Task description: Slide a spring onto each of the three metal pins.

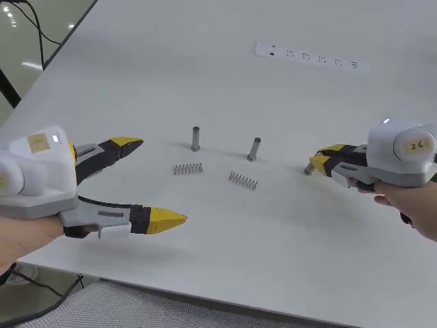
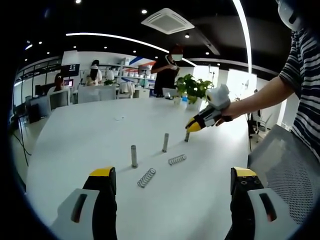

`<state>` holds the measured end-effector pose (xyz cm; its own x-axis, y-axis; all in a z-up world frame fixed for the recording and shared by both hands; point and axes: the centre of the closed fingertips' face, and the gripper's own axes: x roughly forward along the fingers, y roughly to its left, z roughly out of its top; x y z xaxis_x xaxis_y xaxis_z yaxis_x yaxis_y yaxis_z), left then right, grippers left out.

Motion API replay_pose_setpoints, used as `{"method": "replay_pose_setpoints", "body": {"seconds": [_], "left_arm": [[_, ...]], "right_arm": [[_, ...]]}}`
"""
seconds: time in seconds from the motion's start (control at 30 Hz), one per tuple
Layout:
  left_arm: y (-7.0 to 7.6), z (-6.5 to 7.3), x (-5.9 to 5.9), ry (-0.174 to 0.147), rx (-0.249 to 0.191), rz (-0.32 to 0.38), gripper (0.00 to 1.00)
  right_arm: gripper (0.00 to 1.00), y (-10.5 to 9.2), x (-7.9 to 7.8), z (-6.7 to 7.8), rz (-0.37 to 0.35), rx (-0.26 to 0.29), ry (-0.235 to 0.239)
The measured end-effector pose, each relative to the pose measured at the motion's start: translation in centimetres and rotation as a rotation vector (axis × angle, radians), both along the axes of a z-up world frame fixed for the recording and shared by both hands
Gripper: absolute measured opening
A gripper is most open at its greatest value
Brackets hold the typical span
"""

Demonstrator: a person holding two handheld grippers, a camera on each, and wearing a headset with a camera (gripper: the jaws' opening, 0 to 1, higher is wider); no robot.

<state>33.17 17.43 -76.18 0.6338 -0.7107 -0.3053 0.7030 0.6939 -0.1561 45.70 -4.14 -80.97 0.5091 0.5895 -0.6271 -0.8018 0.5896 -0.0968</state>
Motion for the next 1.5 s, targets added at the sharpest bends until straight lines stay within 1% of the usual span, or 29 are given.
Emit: {"method": "replay_pose_setpoints", "body": {"seconds": [0.07, 0.13, 0.37, 0.47, 0.57, 0.63, 0.87, 1.0, 1.1, 1.17, 1.2, 1.3, 1.4, 1.5], "left_arm": [[-0.1, 0.0, 0.0, 0.002, -0.005, -0.001, 0.95], [-0.1, 0.0, -0.1, 0.004, -0.004, -0.002, 0.95], [0.1, 0.0, -0.1, 0.006, -0.009, 0.003, 0.95], [0.1, 0.0, -0.1, 0.003, -0.004, 0.003, 0.95], [0.1, 0.1, 0.0, 0.004, -0.012, 0.006, 0.95], [0.1, 0.1, 0.0, 0.005, -0.011, 0.005, 0.95], [0.0, 0.2, 0.0, 0.004, -0.015, 0.005, 0.96], [-0.1, 0.3, 0.1, 0.001, -0.014, 0.001, 0.96], [-0.1, 0.3, 0.1, -0.001, -0.013, 0.0, 0.97], [-0.1, 0.3, 0.2, -0.002, -0.011, -0.001, 0.97], [-0.1, 0.4, 0.2, -0.003, -0.012, -0.001, 0.97], [-0.1, 0.4, 0.2, -0.002, -0.011, -0.001, 0.97], [0.0, 0.3, 0.2, 0.0, -0.004, -0.003, 0.97], [0.1, 0.3, 0.2, 0.002, -0.007, -0.001, 0.97]], "right_arm": [[0.17, -0.1, 0.2, 0.2, -0.011, 0.005, -0.006], [0.17, -0.1, 0.3, 0.5, -0.018, 0.022, -0.004], [0.21, 0.4, 0.1, 1.3, -0.03, 0.065, 0.007], [0.22, 0.2, 0.0, 1.4, -0.038, 0.065, 0.004], [0.24, 0.3, -0.2, 1.9, -0.046, 0.088, 0.006], [0.25, 0.4, -0.4, 2.1, -0.047, 0.095, 0.013], [0.28, 0.5, -1.1, 3.0, -0.053, 0.133, 0.004], [0.3, 0.6, -1.7, 3.3, -0.062, 0.17, 0.008], [0.31, 0.6, -2.2, 3.4, -0.058, 0.168, 0.007], [0.32, 0.7, -2.6, 3.7, -0.059, 0.174, 0.002], [0.33, 0.8, -2.7, 4.1, -0.055, 0.183, -0.01], [0.35, 1.0, -3.1, 4.6, -0.056, 0.208, -0.012], [0.35, 1.1, -3.6, 4.9, -0.055, 0.218, -0.013], [0.35, 1.0, -3.9, 5.0, -0.062, 0.237, -0.009]]}}
